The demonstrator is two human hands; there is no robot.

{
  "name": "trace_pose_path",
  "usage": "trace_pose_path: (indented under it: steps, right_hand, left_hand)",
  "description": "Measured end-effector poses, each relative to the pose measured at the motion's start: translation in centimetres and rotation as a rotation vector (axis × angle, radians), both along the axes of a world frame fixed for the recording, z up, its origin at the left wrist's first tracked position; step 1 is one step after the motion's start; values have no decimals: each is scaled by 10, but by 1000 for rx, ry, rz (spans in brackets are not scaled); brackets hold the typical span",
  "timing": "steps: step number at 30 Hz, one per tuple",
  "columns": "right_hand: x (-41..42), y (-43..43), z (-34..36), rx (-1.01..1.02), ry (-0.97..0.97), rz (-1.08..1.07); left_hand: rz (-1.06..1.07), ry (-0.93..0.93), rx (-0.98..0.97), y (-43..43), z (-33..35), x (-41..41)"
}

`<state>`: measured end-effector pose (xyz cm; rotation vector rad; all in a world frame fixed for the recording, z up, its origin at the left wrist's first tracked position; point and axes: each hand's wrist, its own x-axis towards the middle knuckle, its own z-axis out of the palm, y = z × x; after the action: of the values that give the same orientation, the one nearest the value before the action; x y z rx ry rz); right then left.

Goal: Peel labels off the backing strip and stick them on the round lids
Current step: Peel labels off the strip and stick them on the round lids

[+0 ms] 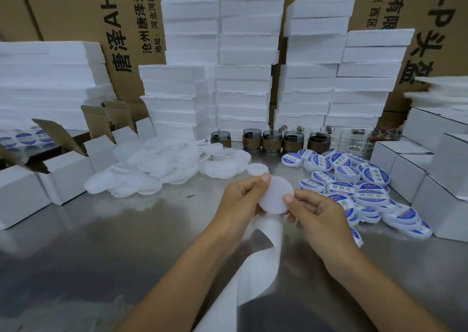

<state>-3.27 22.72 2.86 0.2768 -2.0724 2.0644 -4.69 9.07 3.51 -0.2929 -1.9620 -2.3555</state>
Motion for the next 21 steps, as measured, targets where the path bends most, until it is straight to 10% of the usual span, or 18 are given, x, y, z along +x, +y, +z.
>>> trace_pose_path:
  steps: [21]
  right_hand:
    - [-28, 13, -5, 87, -112, -146]
  left_hand:
    - [168, -175, 387, -12, -4, -19]
